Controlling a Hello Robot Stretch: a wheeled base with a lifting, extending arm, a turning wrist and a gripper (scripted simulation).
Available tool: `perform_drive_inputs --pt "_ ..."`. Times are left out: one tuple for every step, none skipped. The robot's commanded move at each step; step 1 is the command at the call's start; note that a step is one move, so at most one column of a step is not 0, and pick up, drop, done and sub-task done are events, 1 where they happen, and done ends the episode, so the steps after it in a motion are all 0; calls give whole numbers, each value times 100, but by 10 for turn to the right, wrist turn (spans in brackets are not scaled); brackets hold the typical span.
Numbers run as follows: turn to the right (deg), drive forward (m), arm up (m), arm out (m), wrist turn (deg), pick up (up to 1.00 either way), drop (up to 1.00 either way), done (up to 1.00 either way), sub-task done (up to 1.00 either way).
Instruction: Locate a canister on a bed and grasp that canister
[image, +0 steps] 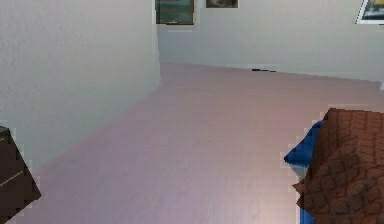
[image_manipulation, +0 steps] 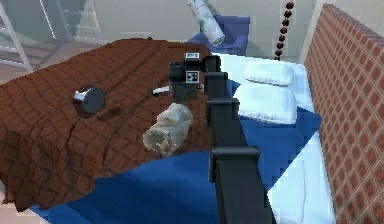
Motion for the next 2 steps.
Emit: perform_drive_inputs --pt "0 0 -30 0 0 0 0 0 0" --pt "0 0 0 0 0 100 0 0 0"
